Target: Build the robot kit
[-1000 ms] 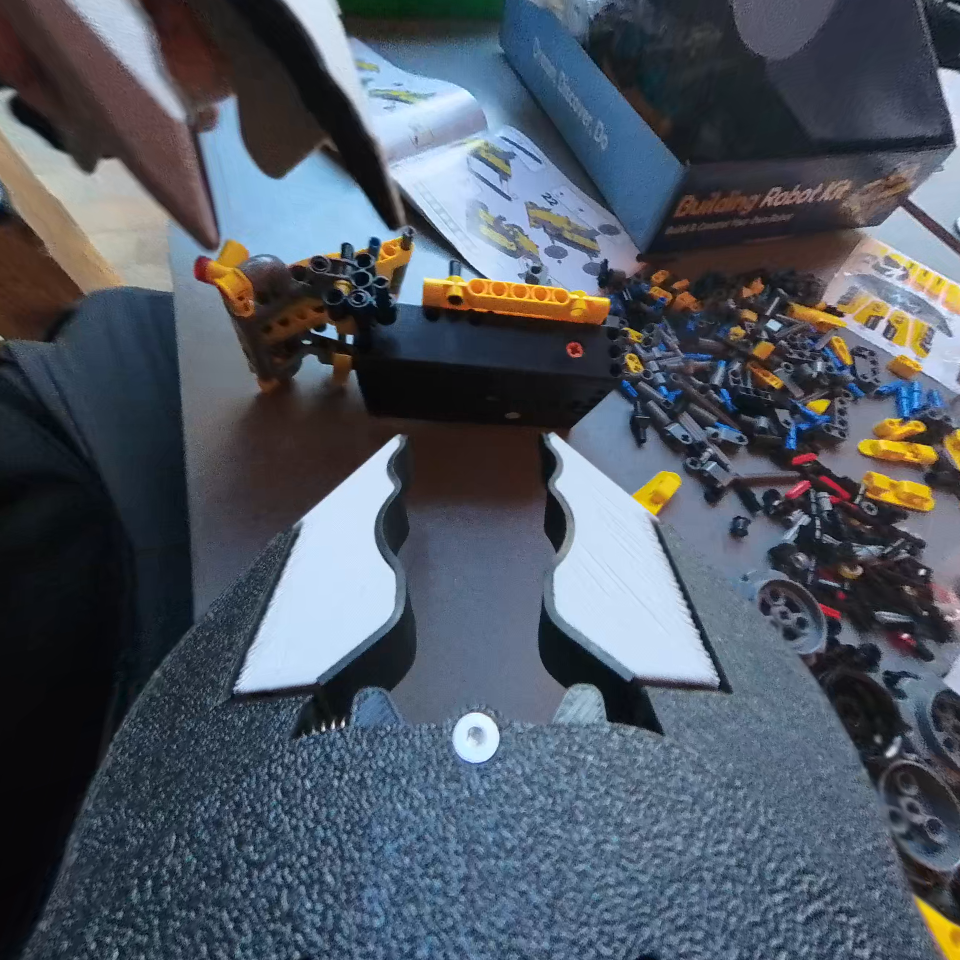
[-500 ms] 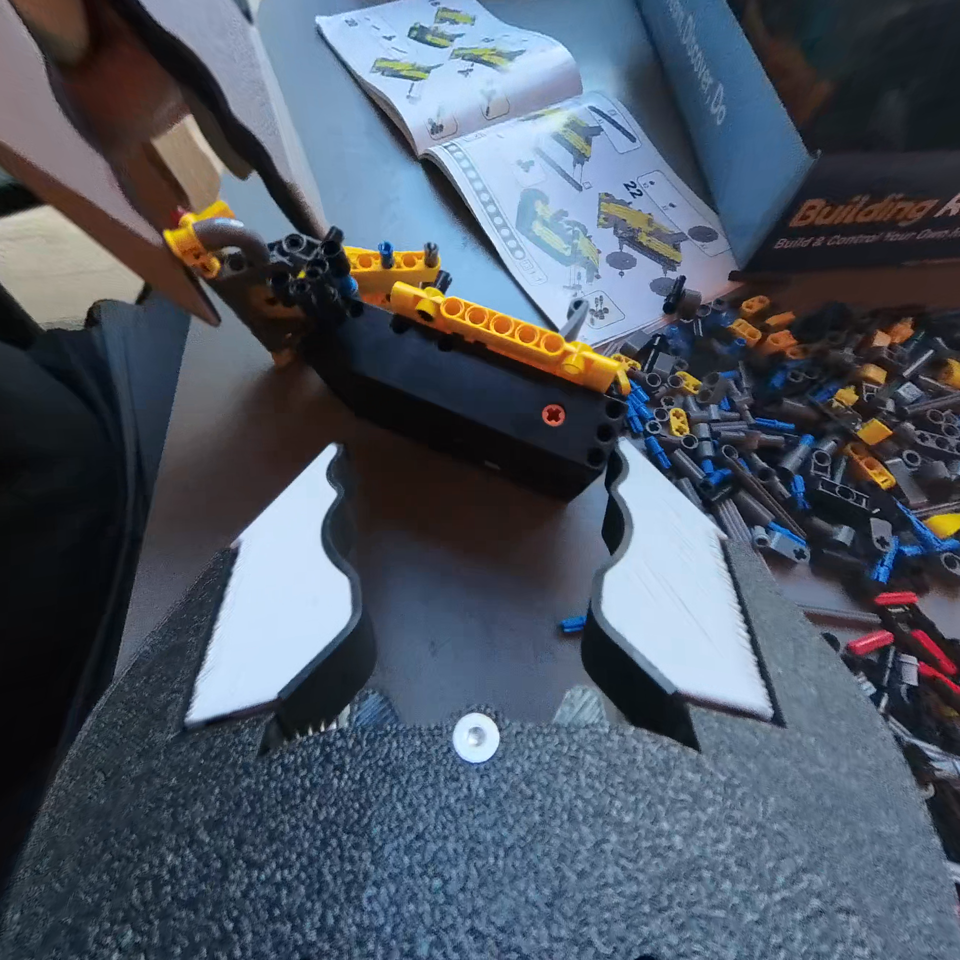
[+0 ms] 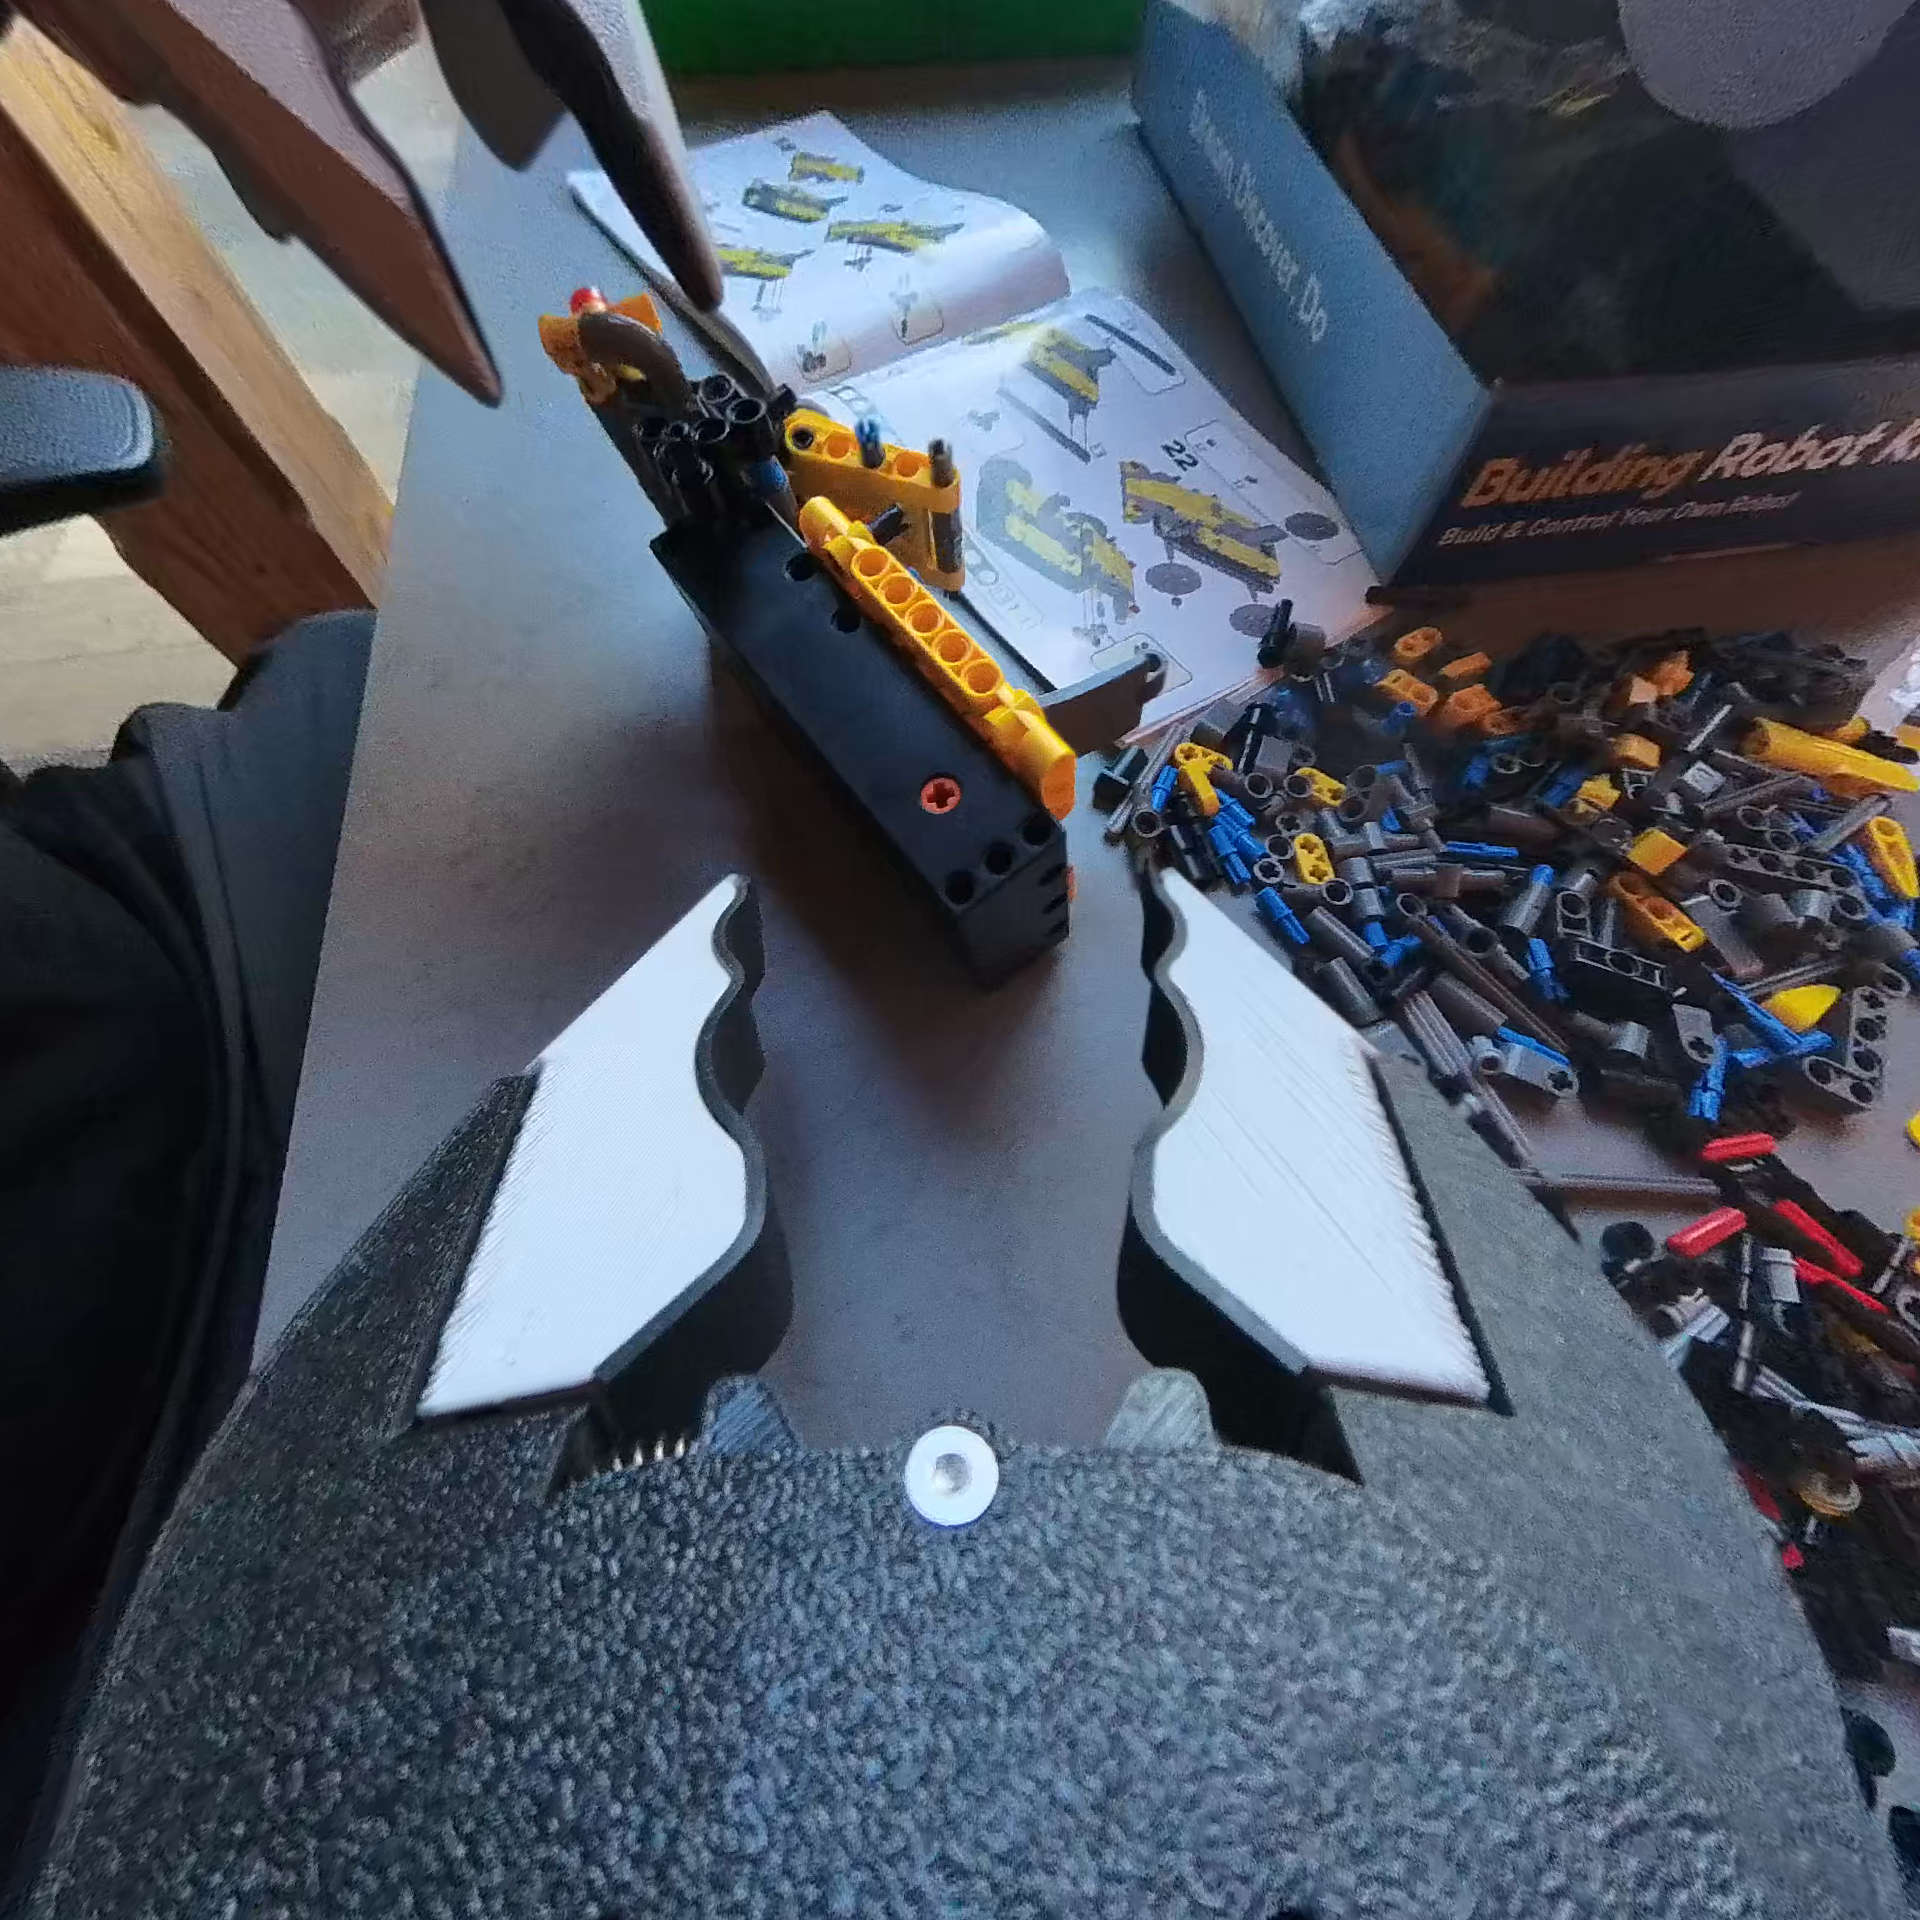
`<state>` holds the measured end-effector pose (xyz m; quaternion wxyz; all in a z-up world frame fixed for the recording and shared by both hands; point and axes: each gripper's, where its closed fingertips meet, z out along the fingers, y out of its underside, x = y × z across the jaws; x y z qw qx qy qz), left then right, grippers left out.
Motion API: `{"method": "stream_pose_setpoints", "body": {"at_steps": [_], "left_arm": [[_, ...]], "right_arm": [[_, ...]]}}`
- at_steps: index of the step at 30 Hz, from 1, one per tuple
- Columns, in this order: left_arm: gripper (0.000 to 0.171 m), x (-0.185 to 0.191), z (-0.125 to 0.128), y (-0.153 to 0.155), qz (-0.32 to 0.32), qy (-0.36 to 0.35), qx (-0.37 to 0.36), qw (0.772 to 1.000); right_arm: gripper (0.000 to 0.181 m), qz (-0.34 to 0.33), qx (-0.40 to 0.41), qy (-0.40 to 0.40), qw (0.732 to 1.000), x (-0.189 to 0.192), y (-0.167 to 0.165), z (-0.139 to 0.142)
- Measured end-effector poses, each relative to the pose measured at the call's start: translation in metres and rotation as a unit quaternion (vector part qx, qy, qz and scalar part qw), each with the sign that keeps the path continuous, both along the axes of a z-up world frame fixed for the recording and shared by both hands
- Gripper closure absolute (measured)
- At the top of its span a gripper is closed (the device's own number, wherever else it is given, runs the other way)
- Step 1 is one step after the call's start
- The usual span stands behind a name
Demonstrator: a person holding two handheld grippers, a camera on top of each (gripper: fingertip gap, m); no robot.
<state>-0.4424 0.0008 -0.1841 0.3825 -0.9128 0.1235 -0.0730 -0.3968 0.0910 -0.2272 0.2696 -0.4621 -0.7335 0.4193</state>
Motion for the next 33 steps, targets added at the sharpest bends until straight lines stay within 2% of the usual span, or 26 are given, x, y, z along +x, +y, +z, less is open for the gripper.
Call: {"method": "stream_pose_setpoints", "body": {"at_steps": [3,6,11,13,17,18,20,27,31,33], "left_arm": [[0.132,0.01,0.004,0.006,-0.03,0.016,-0.006,0.999],[0.133,0.011,-0.003,0.015,-0.05,0.039,-0.03,0.998],[0.144,0.004,-0.012,0.027,-0.068,0.071,-0.056,0.994],[0.151,0.007,-0.013,0.026,-0.084,0.067,-0.065,0.992],[0.151,0.005,-0.013,0.026,-0.097,0.062,-0.076,0.99],[0.151,0.005,-0.013,0.026,-0.102,0.059,-0.079,0.99],[0.151,0.005,-0.014,0.025,-0.112,0.047,-0.085,0.989],[0.148,0.003,-0.011,0.026,-0.133,-0.025,-0.081,0.987],[0.136,-0.002,-0.004,0.021,-0.125,-0.016,-0.042,0.991],[0.136,-0.008,-0.005,0.017,-0.118,-0.011,-0.036,0.992]], "right_arm": [[0.105,0.002,0.005,-0.004,1.0,-0.003,0.005,-0.002],[0.102,0.015,0.012,-0.006,1.0,-0.009,0.003,-0.002],[0.102,0.037,0.039,-0.009,0.999,-0.02,-0.002,-0.005],[0.104,0.045,0.045,-0.008,0.998,-0.022,-0.004,-0.006],[0.11,0.068,0.037,-0.009,0.997,-0.025,-0.011,-0.008],[0.114,0.071,0.034,-0.013,0.997,-0.025,-0.012,-0.009],[0.136,0.081,0.028,-0.025,0.996,-0.025,-0.015,-0.012],[0.14,0.08,0.01,-0.045,0.996,-0.023,-0.018,-0.013],[0.141,0.078,0.0,-0.052,0.996,-0.023,-0.019,-0.013],[0.141,0.083,-0.028,-0.064,0.994,-0.021,-0.021,-0.011]]}}
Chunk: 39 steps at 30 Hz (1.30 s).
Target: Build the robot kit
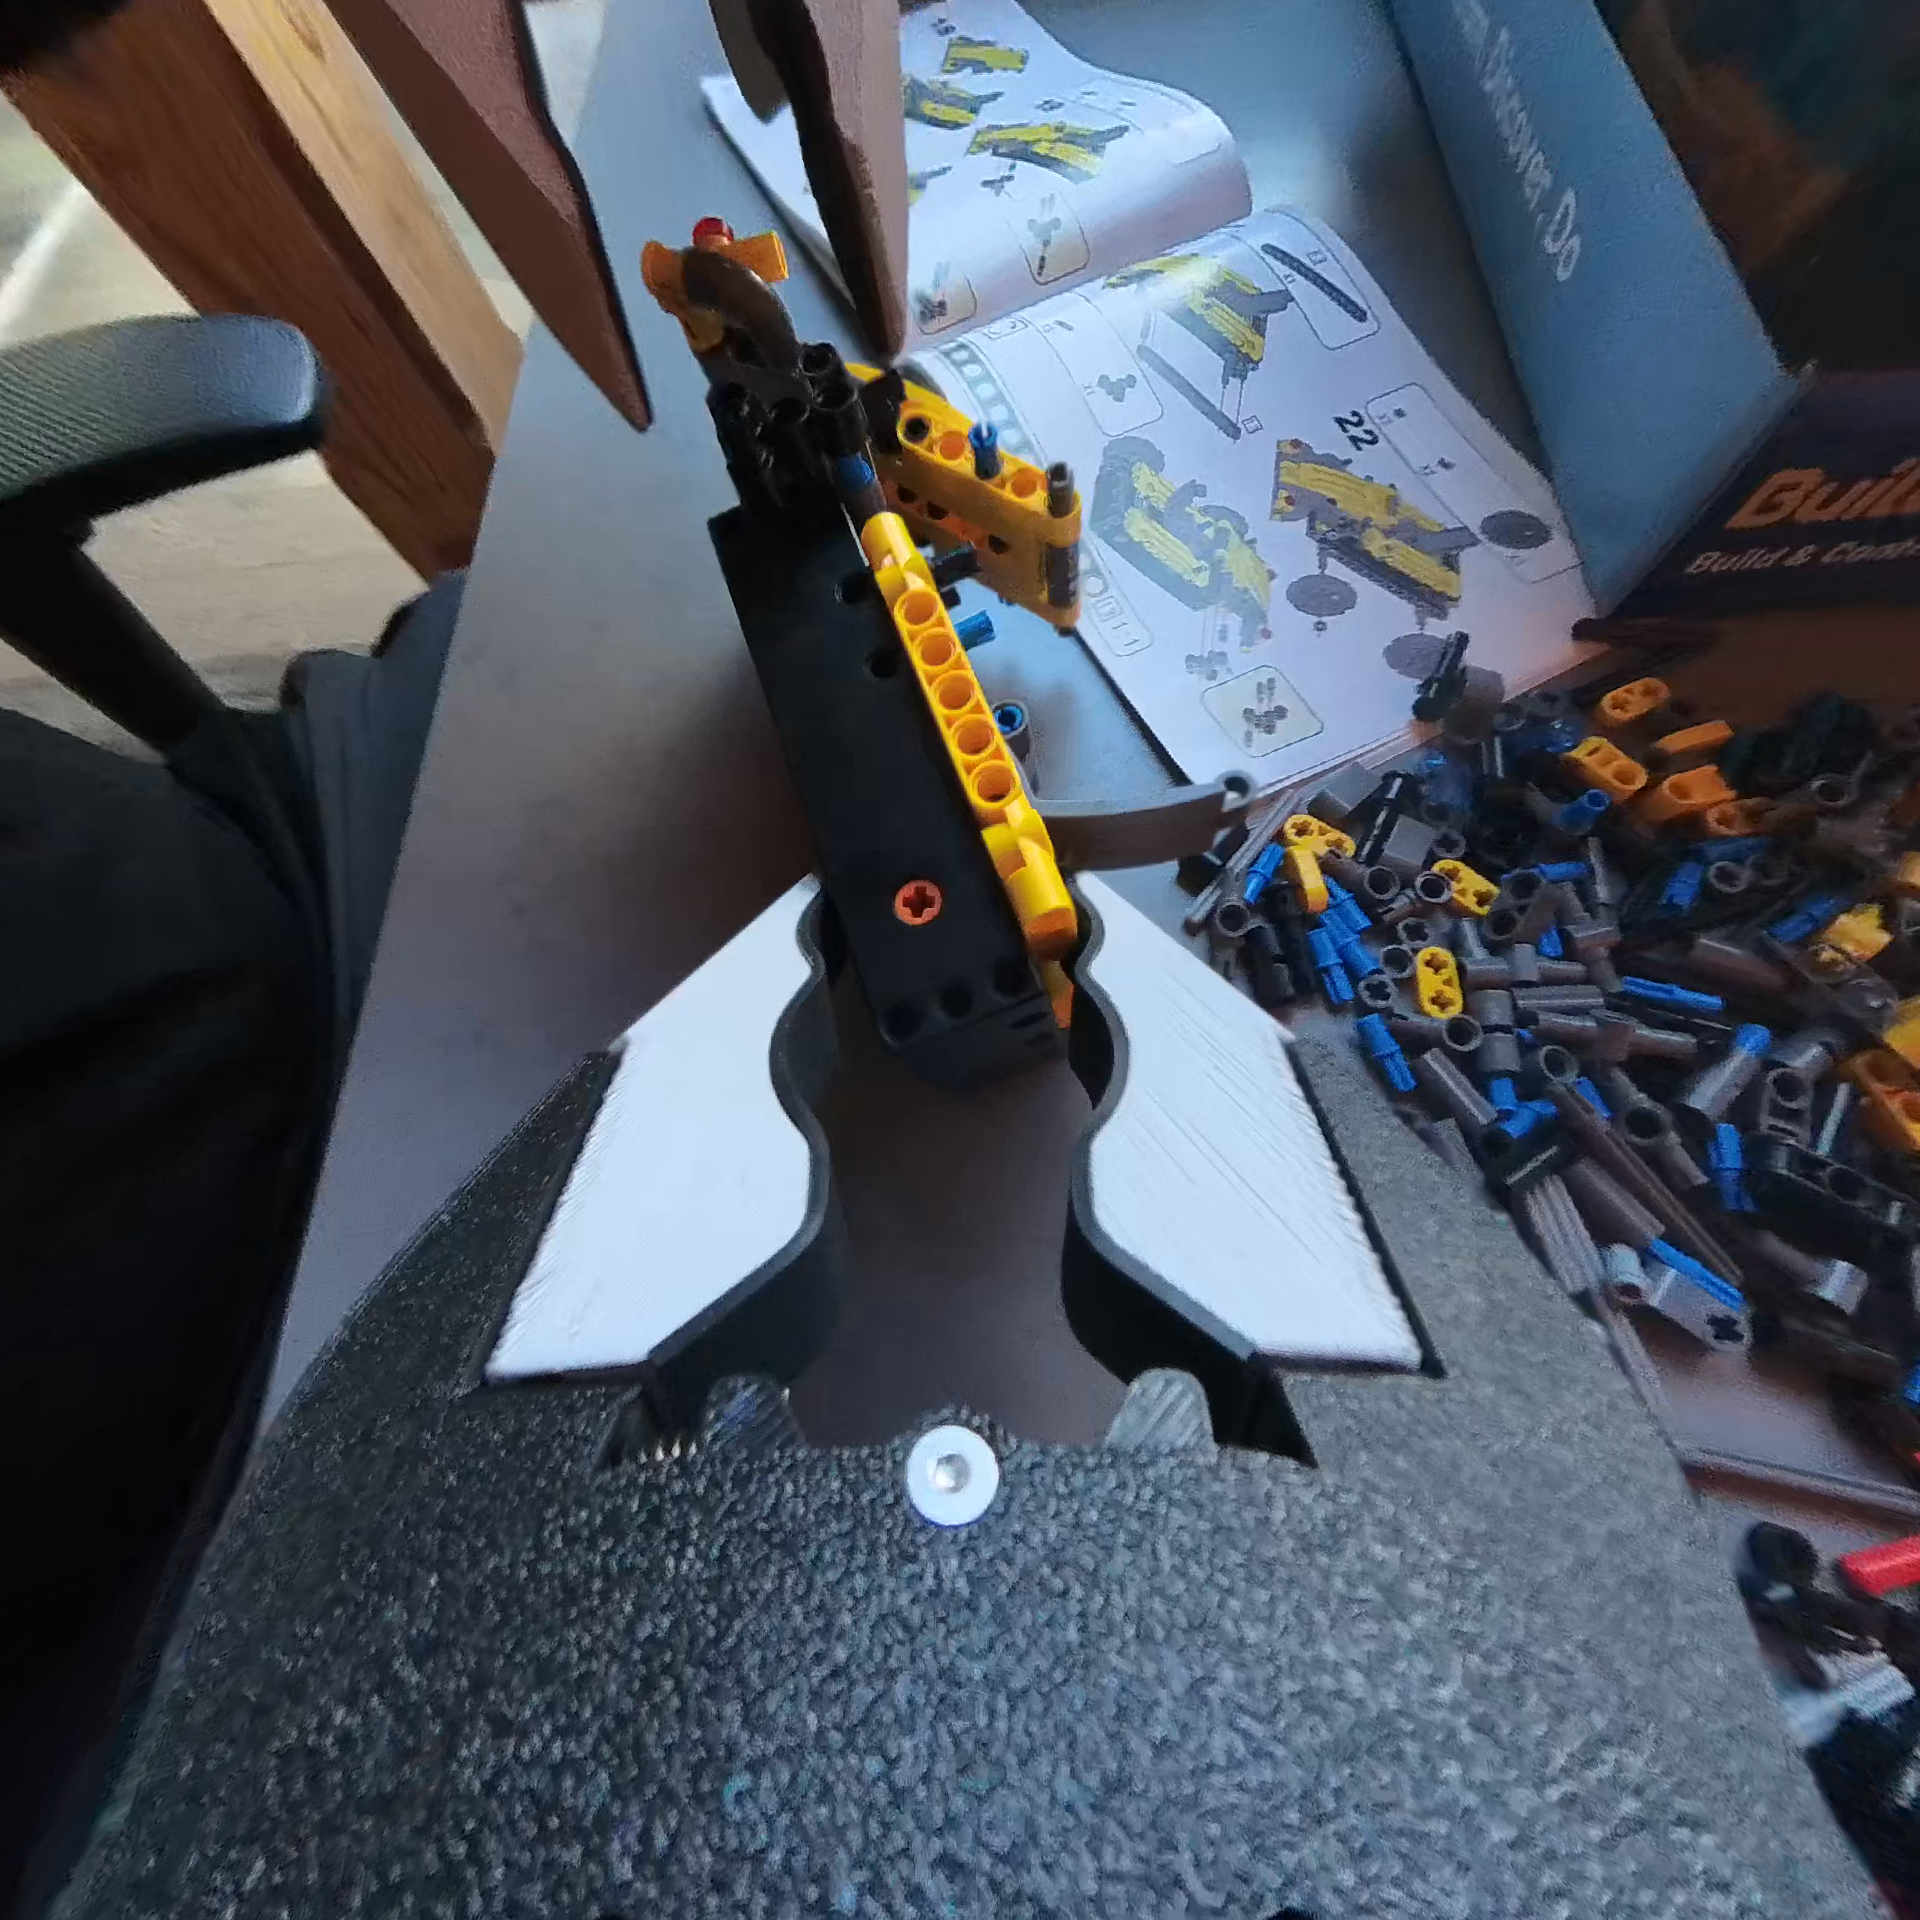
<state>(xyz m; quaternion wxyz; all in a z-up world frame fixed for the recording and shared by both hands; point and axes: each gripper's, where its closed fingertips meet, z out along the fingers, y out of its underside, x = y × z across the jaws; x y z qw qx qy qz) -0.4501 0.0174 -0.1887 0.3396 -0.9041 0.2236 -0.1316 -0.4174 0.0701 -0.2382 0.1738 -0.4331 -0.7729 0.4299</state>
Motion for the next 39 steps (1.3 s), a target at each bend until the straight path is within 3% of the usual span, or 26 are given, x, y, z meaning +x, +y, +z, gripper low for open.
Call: {"method": "stream_pose_setpoints", "body": {"at_steps": [3,4,13,25,32,39], "left_arm": [[0.138,-0.011,-0.012,-0.006,0.007,0.021,-0.004,1.0],[0.147,-0.01,-0.015,-0.007,0.004,0.012,-0.006,1.0],[0.147,-0.011,-0.009,0.005,0.016,-0.162,0.021,0.986],[0.146,-0.017,-0.002,0.017,-0.015,-0.265,0.051,0.963],[0.145,-0.017,-0.004,0.015,-0.025,-0.278,0.067,0.958],[0.142,-0.005,-0.009,0.002,-0.054,-0.233,0.088,0.967]], "right_arm": [[0.141,0.002,-0.052,-0.025,0.998,0.003,0.0,0.003],[0.141,0.0,-0.067,-0.034,0.997,0.004,0.0,0.003],[0.143,0.01,-0.209,-0.112,0.972,0.012,-0.003,0.007],[0.143,0.008,-0.277,-0.143,0.95,0.008,0.003,0.009],[0.143,0.001,-0.256,-0.13,0.958,0.006,0.003,0.008],[0.143,-0.013,-0.137,-0.072,0.988,0.015,-0.001,0.004]]}}
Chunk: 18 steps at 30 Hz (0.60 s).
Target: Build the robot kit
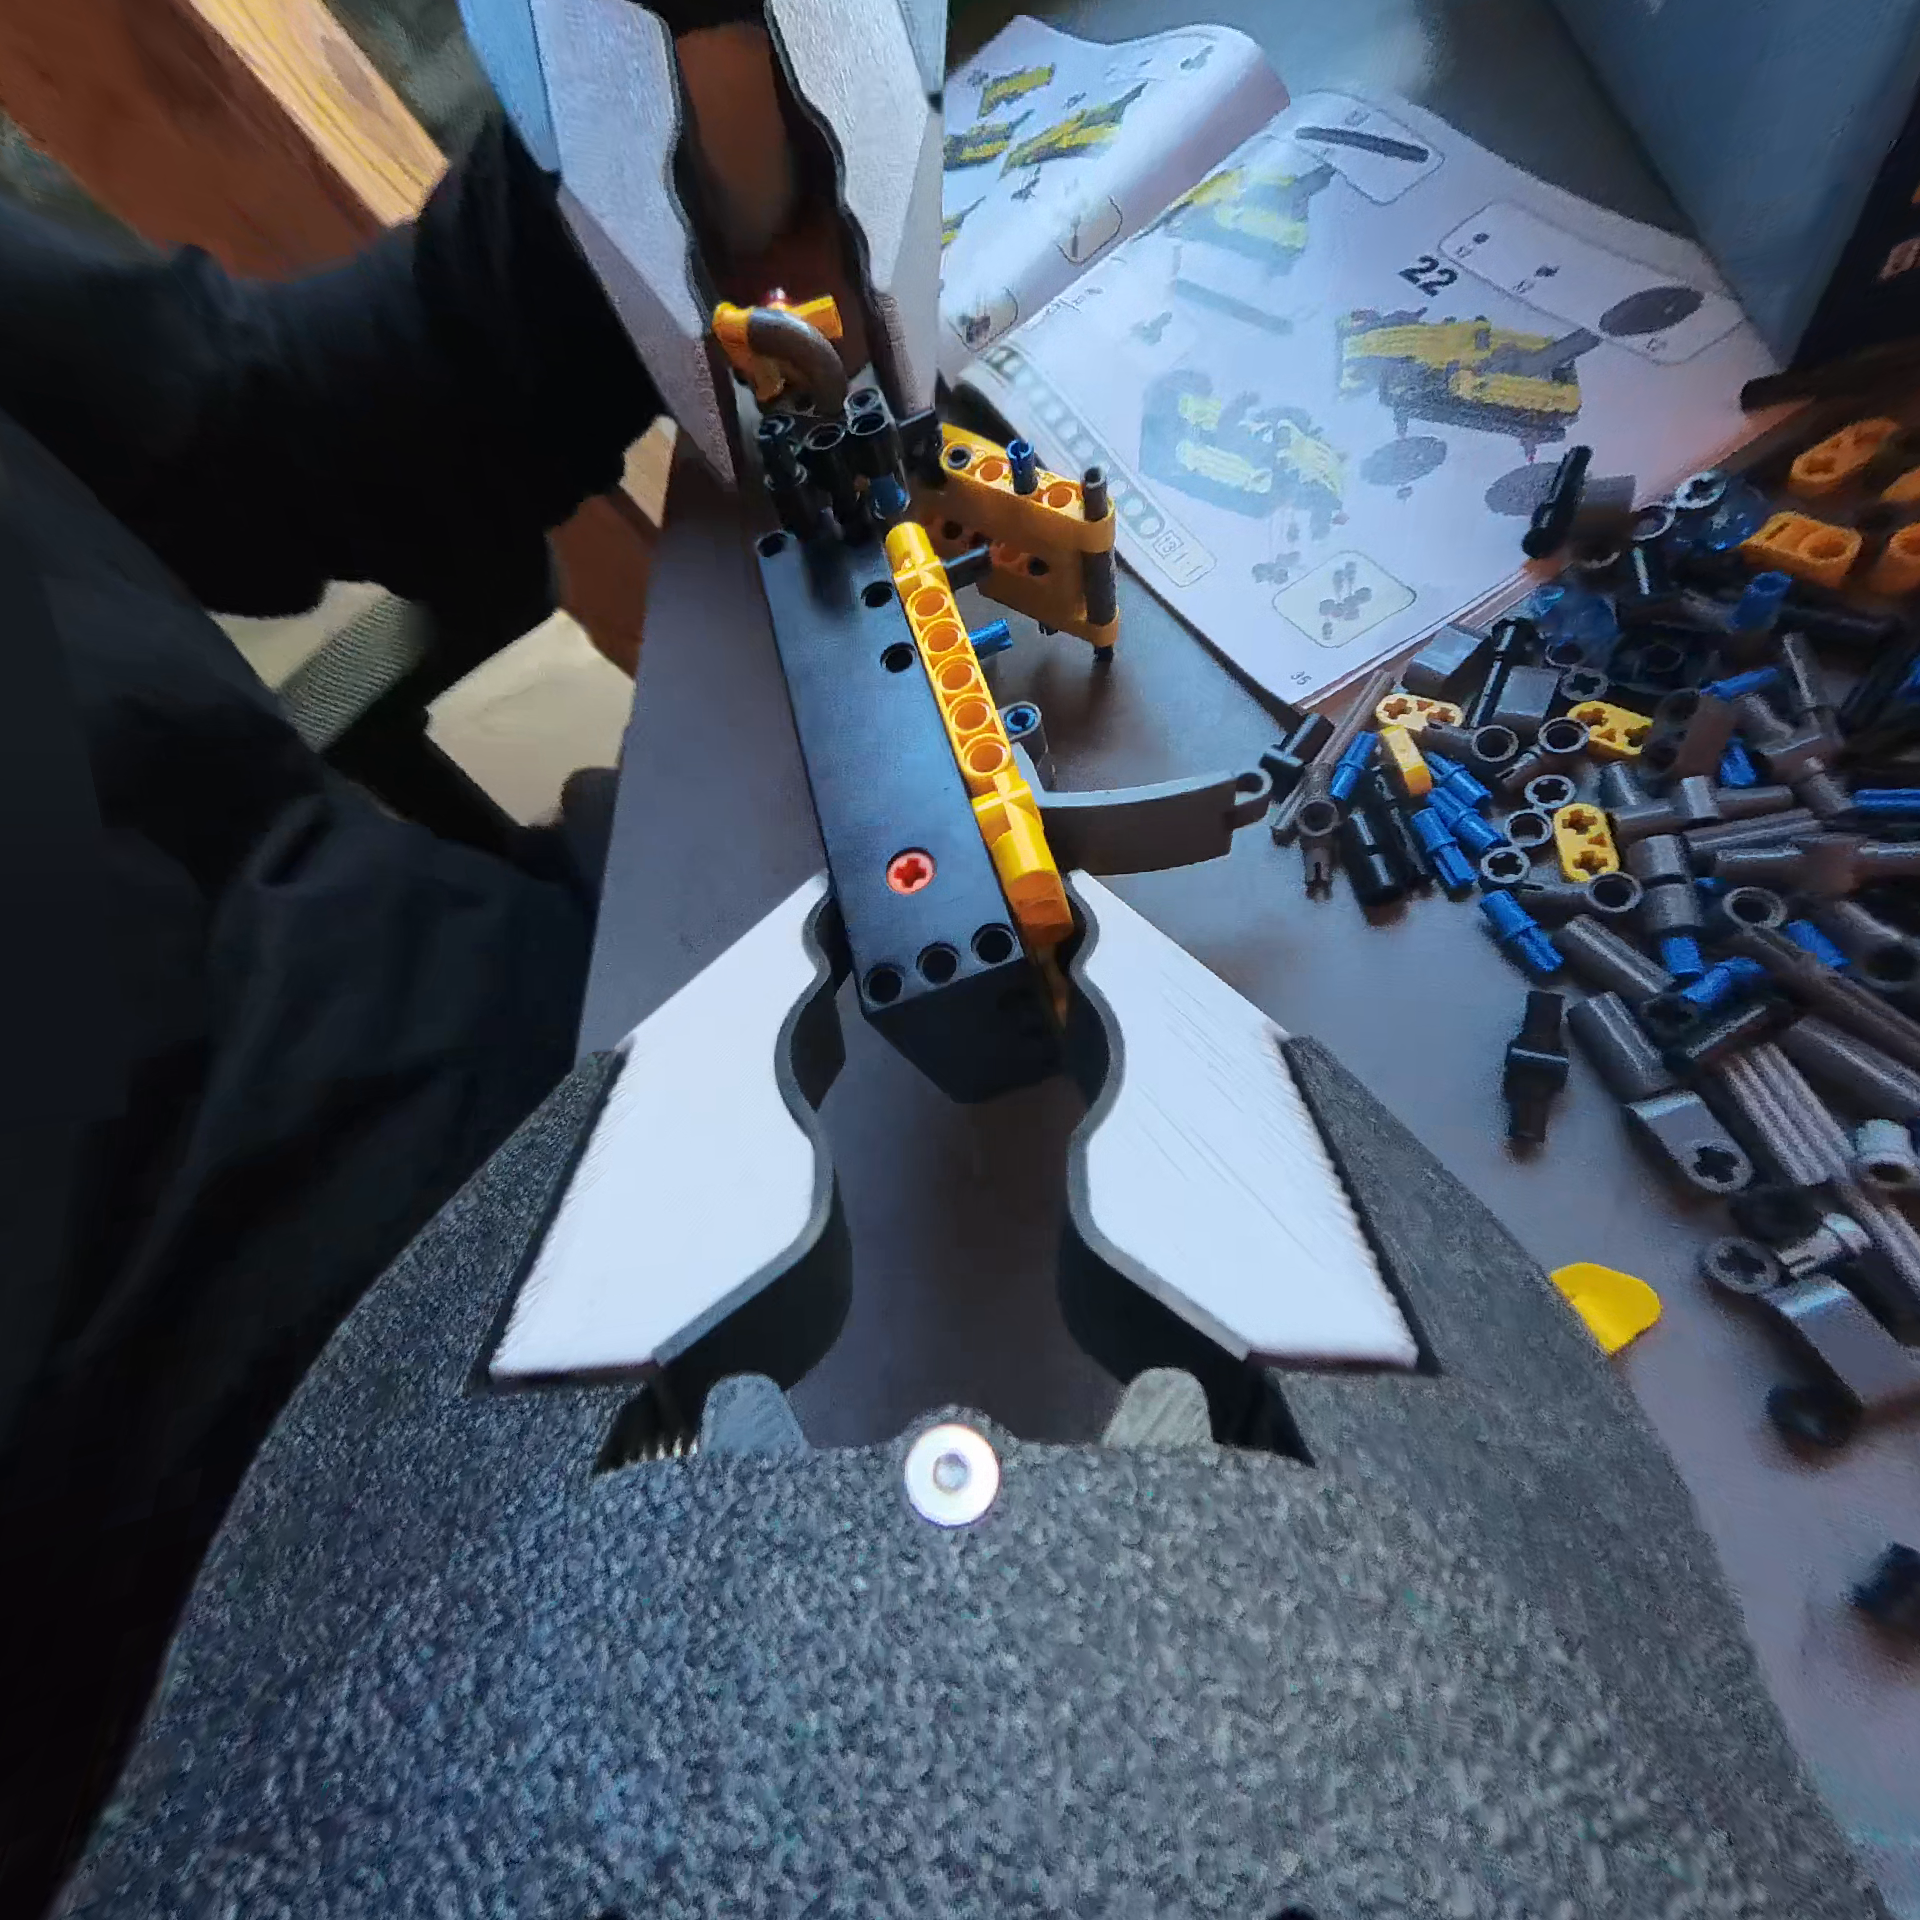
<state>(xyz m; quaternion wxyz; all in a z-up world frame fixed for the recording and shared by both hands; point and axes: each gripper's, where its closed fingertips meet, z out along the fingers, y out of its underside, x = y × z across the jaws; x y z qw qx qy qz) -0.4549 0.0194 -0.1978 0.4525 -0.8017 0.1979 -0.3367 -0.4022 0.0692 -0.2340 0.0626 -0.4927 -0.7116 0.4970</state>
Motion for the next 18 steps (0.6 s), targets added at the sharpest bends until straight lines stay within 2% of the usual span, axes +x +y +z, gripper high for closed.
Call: {"method": "stream_pose_setpoints", "body": {"at_steps": [6,10,13,16,18], "left_arm": [[0.142,0.015,-0.002,-0.012,0.01,0.081,0.061,0.995],[0.144,0.016,-0.004,-0.013,0.013,0.115,0.087,0.989],[0.146,0.012,-0.005,-0.01,0.021,0.123,0.098,0.987],[0.145,0.011,-0.005,-0.008,0.015,0.081,0.083,0.993],[0.145,0.008,-0.005,-0.006,0.021,0.069,0.08,0.994]], "right_arm": [[0.138,-0.019,0.117,0.003,0.993,0.014,0.003,-0.005],[0.136,-0.043,0.193,0.027,0.98,0.019,0.015,0.022],[0.139,-0.014,0.239,0.068,0.968,0.008,-0.011,0.055],[0.136,0.021,0.315,0.071,0.946,-0.018,-0.032,0.058],[0.136,0.053,0.33,0.058,0.941,-0.032,-0.041,0.052]]}}
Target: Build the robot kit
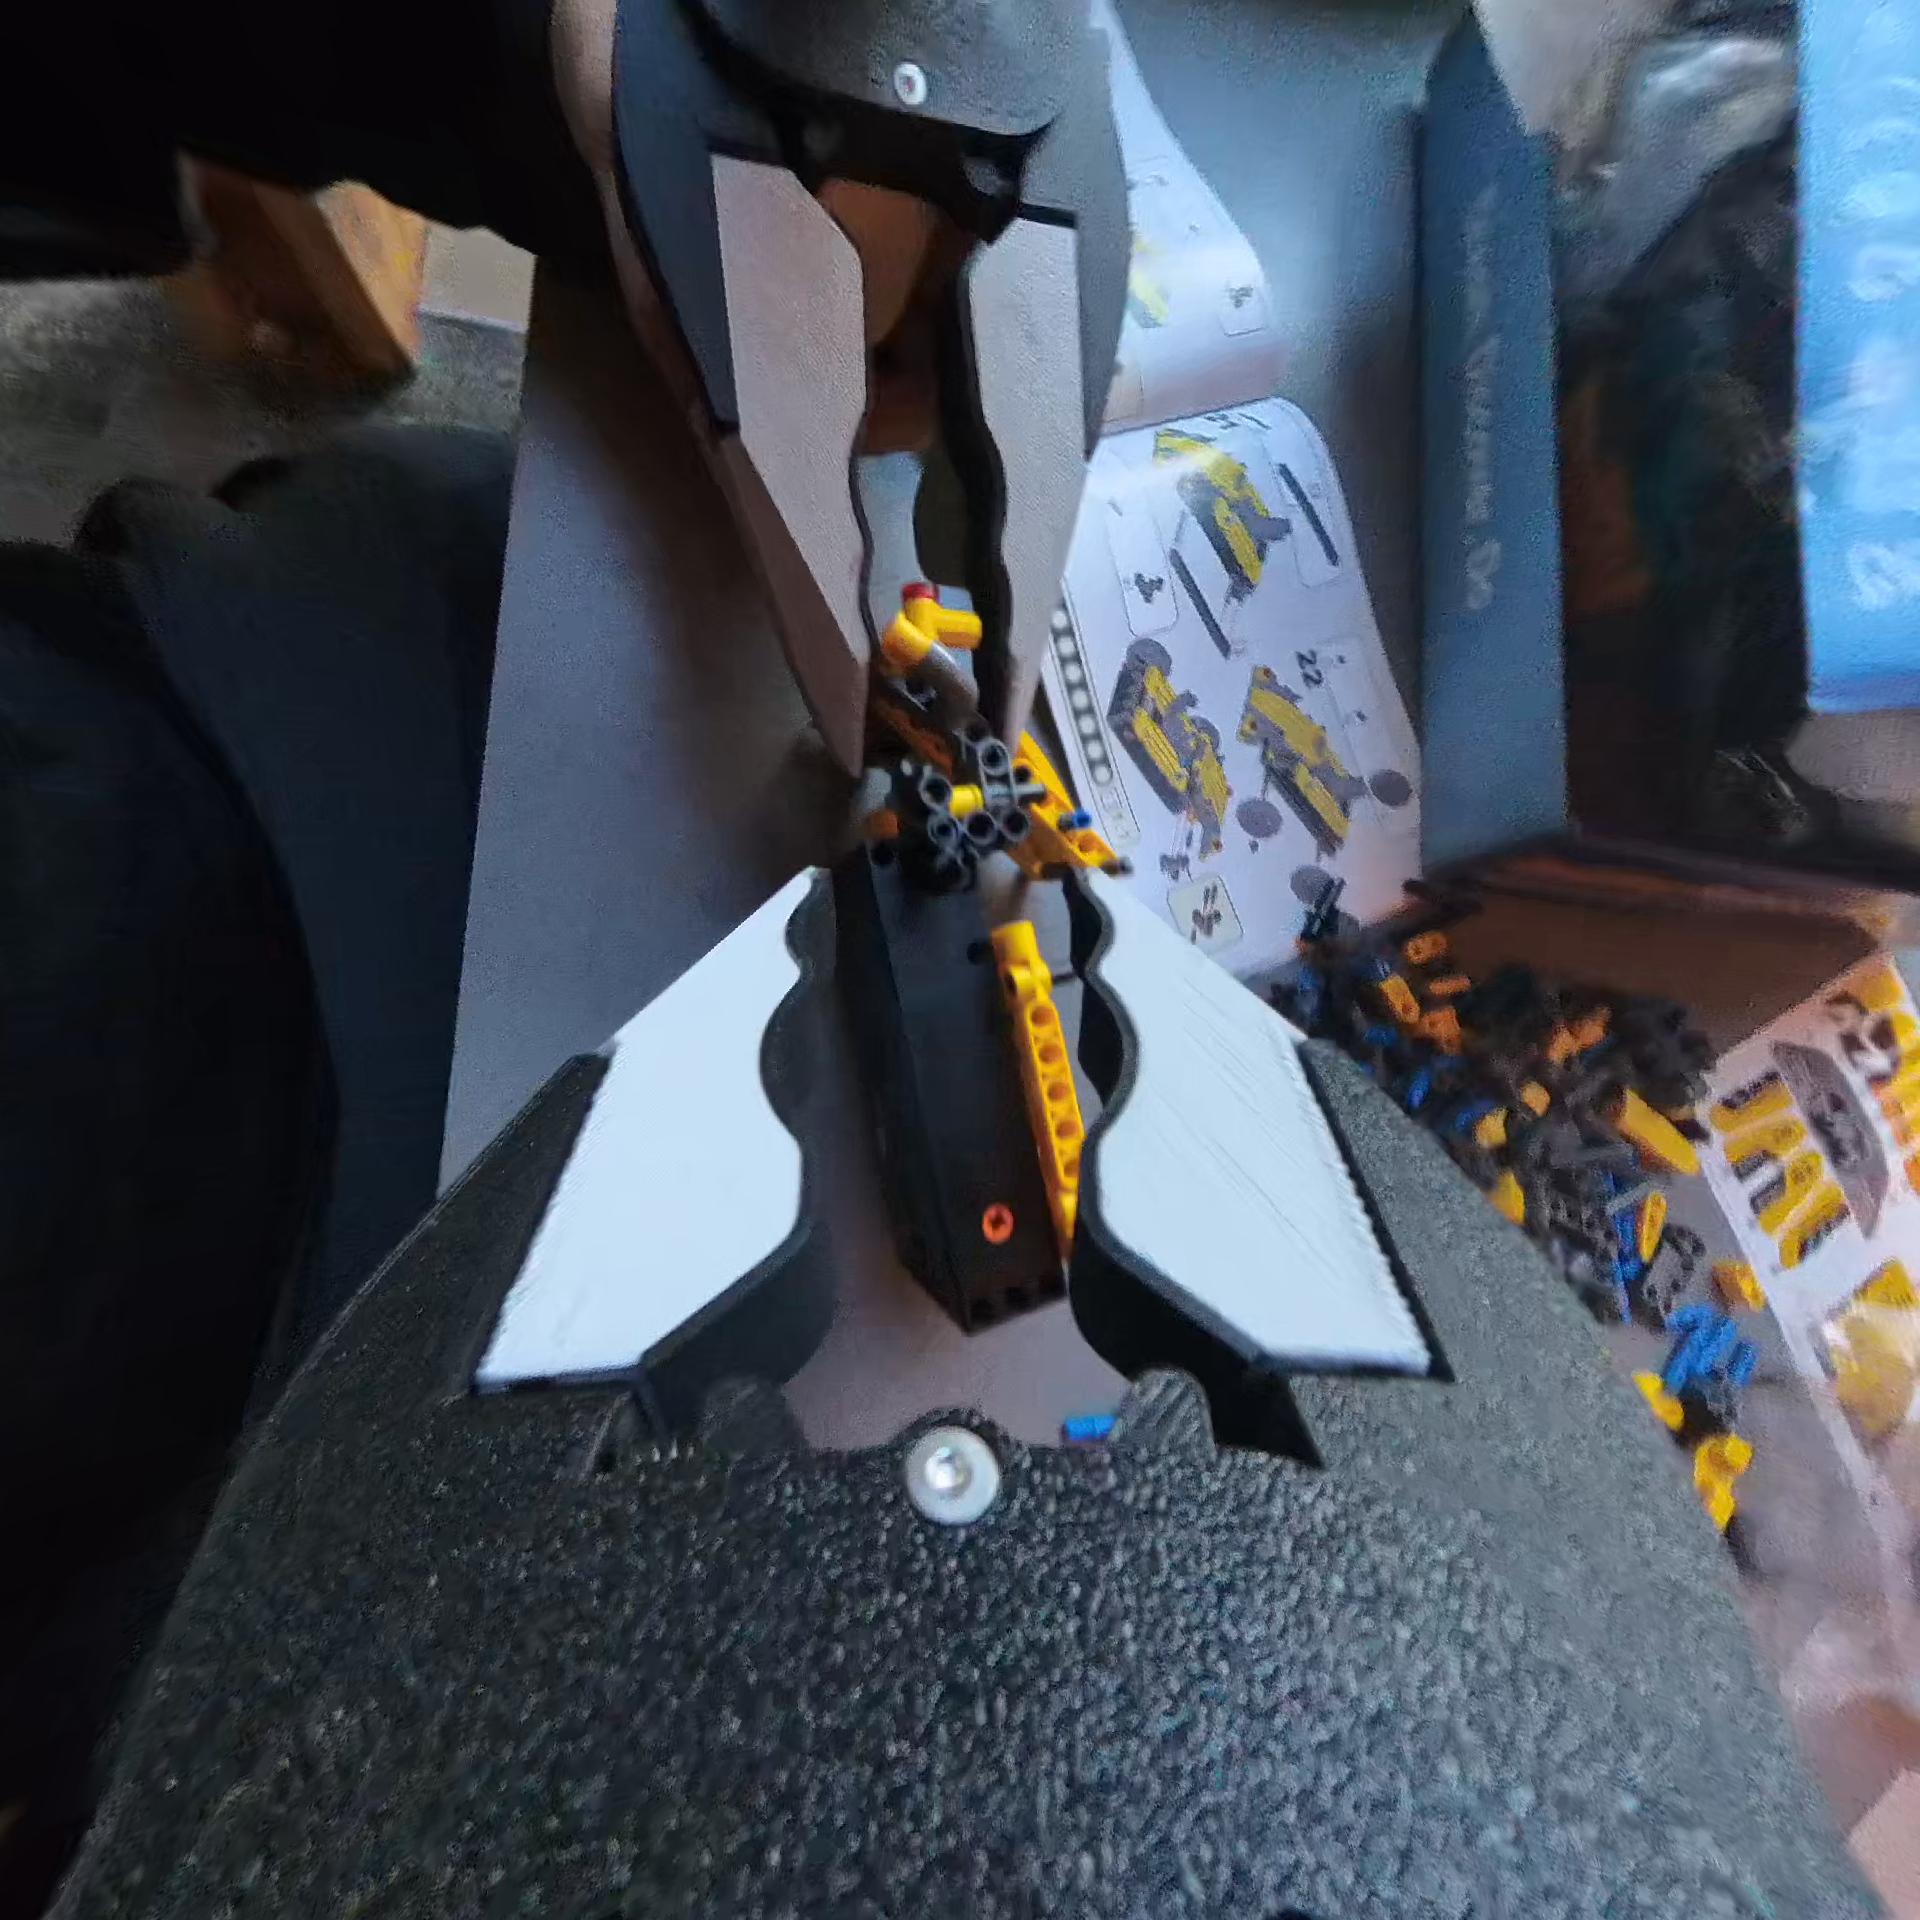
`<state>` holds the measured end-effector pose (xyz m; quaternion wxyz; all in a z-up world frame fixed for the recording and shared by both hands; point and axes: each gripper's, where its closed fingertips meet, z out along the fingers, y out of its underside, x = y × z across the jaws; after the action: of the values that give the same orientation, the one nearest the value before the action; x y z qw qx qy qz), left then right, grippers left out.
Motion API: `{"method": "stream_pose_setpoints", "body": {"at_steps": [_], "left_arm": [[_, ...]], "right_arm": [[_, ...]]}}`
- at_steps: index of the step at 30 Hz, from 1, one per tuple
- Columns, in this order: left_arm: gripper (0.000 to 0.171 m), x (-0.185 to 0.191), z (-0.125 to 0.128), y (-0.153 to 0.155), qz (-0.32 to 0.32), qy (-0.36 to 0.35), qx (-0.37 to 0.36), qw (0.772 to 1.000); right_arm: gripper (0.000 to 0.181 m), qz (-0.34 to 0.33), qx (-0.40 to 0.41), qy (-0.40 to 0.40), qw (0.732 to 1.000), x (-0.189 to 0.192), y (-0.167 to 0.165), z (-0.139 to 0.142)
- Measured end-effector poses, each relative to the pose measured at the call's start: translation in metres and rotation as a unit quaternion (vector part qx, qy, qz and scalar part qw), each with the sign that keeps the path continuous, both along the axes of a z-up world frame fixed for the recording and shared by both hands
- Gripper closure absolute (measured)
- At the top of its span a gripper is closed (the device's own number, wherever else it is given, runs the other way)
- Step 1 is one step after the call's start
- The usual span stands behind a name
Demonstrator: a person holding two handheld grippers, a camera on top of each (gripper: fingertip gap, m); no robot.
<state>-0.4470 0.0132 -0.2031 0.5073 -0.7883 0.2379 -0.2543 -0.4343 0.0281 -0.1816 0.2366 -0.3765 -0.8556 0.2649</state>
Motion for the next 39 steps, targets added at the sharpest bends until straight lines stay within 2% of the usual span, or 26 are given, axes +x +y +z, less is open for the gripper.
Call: {"method": "stream_pose_setpoints", "body": {"at_steps": [5,10,12,13,16,19,24,34,39], "left_arm": [[0.144,-0.005,-0.001,-0.002,0.009,0.027,0.009,1.0],[0.135,-0.006,-0.001,-0.003,0.011,0.021,0.01,1.0],[0.121,-0.004,-0.002,-0.002,0.005,0.017,0.009,1.0],[0.12,-0.004,-0.002,-0.001,0.004,0.019,0.01,1.0],[0.141,-0.008,-0.004,0.006,0.027,0.052,0.022,0.998],[0.149,-0.004,-0.005,0.007,0.024,0.065,0.025,0.997],[0.15,-0.005,-0.004,0.009,0.027,0.046,0.019,0.998],[0.151,-0.007,-0.004,0.01,0.022,0.038,0.015,0.999],[0.151,-0.003,-0.002,0.0,0.01,0.011,-0.007,1.0]], "right_arm": [[0.155,0.032,-0.007,-0.044,0.998,-0.015,-0.001,-0.014],[0.156,0.06,-0.03,-0.063,0.996,-0.015,-0.001,-0.014],[0.156,0.066,-0.044,-0.071,0.994,-0.016,-0.001,-0.014],[0.156,0.07,-0.05,-0.076,0.993,-0.017,0.0,-0.014],[0.157,0.088,-0.06,-0.096,0.99,-0.014,-0.002,-0.016],[0.158,0.095,-0.061,-0.122,0.986,-0.014,-0.003,-0.017],[0.158,0.102,-0.014,-0.137,0.985,-0.015,0.0,-0.015],[0.156,0.11,-0.013,-0.175,0.978,-0.017,-0.003,-0.016],[0.147,0.082,-0.027,-0.167,0.982,-0.012,0.006,-0.004]]}}
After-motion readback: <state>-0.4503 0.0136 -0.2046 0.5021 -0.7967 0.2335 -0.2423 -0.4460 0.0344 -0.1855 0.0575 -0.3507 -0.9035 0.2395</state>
